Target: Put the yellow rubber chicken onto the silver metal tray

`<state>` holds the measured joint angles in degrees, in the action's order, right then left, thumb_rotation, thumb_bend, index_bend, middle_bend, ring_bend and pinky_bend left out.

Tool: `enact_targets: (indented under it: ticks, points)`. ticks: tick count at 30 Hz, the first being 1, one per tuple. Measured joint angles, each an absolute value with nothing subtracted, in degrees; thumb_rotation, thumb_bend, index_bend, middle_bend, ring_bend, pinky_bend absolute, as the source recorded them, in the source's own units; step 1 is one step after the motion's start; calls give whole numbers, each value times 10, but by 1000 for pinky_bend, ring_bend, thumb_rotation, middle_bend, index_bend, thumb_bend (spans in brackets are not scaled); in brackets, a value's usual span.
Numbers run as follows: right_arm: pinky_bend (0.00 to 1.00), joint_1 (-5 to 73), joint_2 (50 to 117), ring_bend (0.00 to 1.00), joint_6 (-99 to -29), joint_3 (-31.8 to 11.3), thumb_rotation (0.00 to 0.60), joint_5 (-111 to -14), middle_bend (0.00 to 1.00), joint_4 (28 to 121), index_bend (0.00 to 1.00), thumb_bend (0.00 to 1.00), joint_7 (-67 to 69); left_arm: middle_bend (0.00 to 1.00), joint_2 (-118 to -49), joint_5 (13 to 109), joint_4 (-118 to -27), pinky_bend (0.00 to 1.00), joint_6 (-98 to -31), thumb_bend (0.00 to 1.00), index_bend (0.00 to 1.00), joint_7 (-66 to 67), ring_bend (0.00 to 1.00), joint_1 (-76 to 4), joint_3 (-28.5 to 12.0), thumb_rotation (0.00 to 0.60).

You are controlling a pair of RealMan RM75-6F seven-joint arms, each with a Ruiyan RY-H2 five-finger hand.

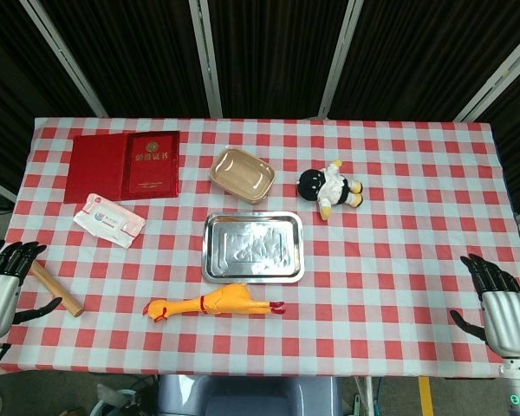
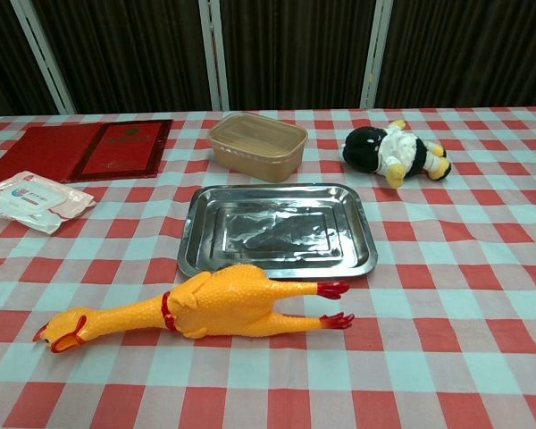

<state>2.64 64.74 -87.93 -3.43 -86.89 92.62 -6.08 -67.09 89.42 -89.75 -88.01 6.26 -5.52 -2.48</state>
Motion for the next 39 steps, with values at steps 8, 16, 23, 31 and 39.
enact_targets:
  ticks: [8,16,23,31,39]
  points:
    - [238,24,648,183,-884,-35,600,-871,150,922,142,191,-54,202,-672,905,-895,77,-877,0,177,40,150,-63,-26,600]
    - [238,28,648,183,-880,-35,600,-876,150,924,142,190,-54,270,-660,940,-929,123,-864,0,222,36,219,-86,-26,600]
    - [238,31,649,183,-876,-33,600,-883,150,928,142,190,-57,287,-660,975,-972,175,-824,0,251,56,240,-119,-20,600]
    - [238,32,649,183,-875,-31,600,-886,150,926,142,190,-53,278,-705,972,-993,174,-748,0,234,140,240,-149,-8,600]
    - [238,29,650,183,-877,-29,600,-886,150,919,141,190,-43,290,-788,924,-988,174,-668,0,251,248,246,-175,-3,600]
